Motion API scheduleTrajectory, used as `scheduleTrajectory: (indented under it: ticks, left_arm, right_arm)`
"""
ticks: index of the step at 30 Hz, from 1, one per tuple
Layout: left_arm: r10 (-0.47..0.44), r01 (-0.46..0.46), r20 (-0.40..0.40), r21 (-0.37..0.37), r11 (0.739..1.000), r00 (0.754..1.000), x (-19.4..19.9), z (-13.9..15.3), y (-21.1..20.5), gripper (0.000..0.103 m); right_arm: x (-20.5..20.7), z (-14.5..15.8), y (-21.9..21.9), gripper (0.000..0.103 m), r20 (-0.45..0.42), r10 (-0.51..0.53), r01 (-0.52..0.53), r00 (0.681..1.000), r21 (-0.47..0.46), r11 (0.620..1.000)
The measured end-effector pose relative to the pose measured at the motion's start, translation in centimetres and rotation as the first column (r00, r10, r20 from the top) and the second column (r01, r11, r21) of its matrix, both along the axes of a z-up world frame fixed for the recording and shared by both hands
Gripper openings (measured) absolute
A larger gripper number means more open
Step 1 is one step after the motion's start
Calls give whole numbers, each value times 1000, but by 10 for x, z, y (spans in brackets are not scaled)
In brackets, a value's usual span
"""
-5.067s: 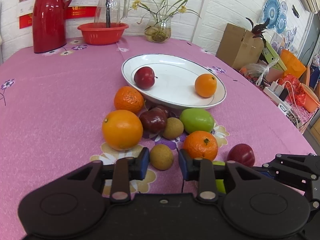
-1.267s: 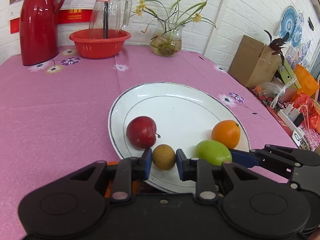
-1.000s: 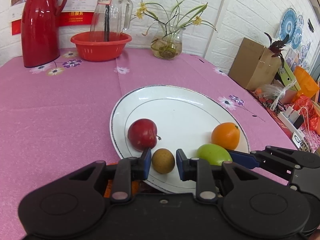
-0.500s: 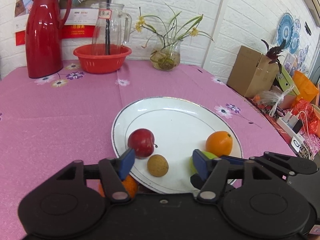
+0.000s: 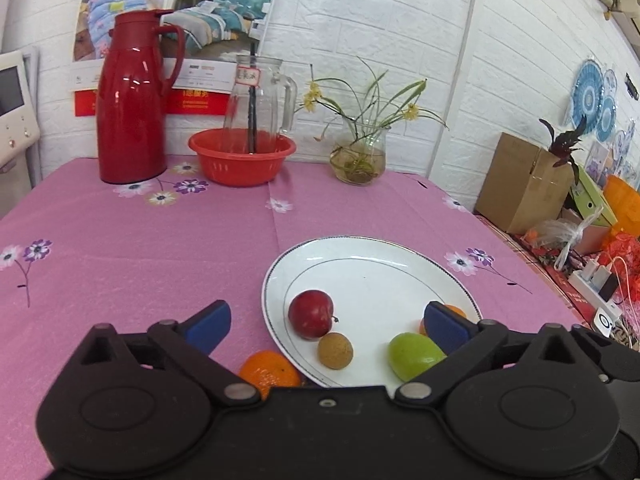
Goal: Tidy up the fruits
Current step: 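Withdraw both open tools from the plate back toward the fruit pile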
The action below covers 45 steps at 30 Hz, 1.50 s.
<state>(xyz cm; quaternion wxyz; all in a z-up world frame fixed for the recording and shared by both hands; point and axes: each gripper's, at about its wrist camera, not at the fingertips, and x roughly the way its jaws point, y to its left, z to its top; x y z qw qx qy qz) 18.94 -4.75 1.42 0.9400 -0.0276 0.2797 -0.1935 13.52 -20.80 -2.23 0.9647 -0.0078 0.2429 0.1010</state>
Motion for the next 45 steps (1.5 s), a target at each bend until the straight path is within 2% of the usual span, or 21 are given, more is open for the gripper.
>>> scheduleTrajectory:
  ticks: [7,14,26,41,45]
  left_arm:
    - [37,-37,25,-12,999,999,-21,11,14,103]
    - [81,-82,28,28,996,996,-40,17,26,103]
    - [79,-79,-11,18,997,997,-71,12,44,103]
    - [31,-30,-99,8,1000,995,-103,-11,41,103]
    - [34,-34,-97,4,999,995,-104,-12,43,103]
  right_arm:
    - [-15,7,-2,103,31,0,-1,1000,23,1000]
    - [-34,15,-3,103,57,-1,-1,998,35,999]
    - [-76,15,-3,103,79,32,-35,996,33,999]
    - [-108,-8,0,103,11,55,-55,998,41,998]
    - [-105,-11,2,103,-19,26,-25,999,26,999]
